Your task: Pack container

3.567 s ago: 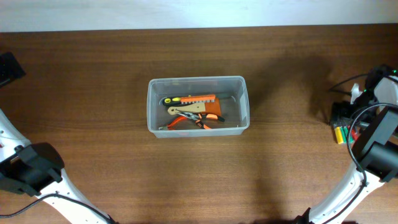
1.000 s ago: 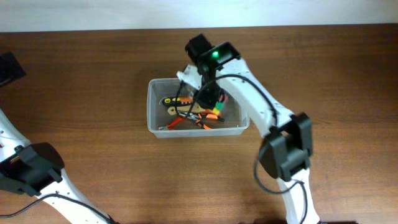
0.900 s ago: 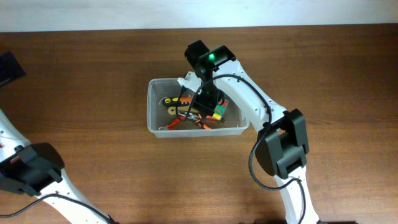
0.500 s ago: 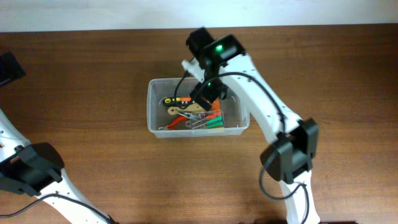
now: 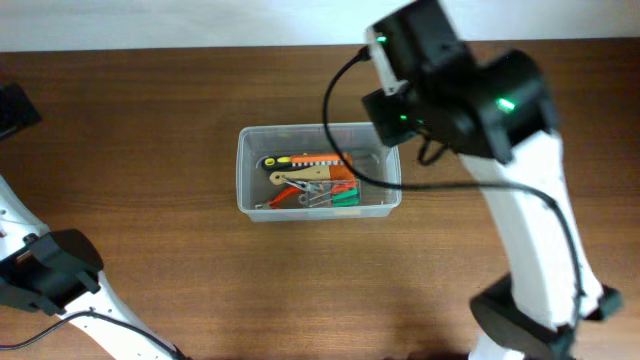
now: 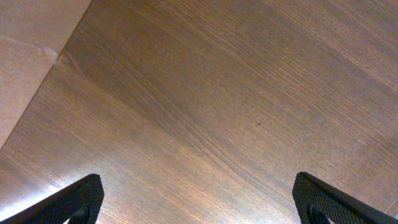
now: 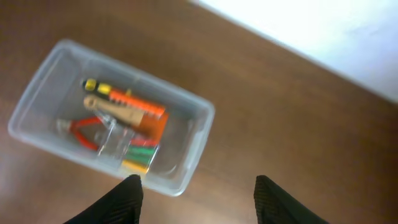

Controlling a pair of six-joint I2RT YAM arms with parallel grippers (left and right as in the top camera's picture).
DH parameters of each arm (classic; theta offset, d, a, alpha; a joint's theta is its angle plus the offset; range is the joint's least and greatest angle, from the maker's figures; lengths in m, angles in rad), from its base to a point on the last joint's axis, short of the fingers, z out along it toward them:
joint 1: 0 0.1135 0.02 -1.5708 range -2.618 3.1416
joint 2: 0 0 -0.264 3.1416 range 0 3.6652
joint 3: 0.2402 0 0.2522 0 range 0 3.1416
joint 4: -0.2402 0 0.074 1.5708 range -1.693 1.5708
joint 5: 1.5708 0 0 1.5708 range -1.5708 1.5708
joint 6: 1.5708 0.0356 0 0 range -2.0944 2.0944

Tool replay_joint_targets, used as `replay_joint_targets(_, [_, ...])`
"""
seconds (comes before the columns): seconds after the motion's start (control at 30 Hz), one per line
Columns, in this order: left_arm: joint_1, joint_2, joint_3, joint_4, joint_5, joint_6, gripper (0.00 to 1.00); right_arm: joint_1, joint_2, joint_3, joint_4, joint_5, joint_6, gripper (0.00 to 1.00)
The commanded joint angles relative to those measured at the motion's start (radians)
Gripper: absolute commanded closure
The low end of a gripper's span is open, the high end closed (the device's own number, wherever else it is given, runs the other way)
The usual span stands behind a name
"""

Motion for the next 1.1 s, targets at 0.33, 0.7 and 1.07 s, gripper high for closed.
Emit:
replay_joint_targets(0.33, [0.005, -0.006, 0.004, -0.001, 0.01, -0.013, 0.01, -0.106, -0.446, -0.002, 0.102, 0.109, 0.025, 0.12])
replay_joint_targets(0.7, [0.005, -0.006, 0.004, -0.001, 0.01, -0.013, 0.01, -0.462, -1.011, -0.737, 0.426, -0.231, 0.025, 0.01])
replay_joint_targets(1.07, [0.005, -0.006, 0.004, -0.001, 0.01, -0.013, 0.01, -0.584, -1.61, -1.808, 0.75, -0.277, 0.024, 0.01])
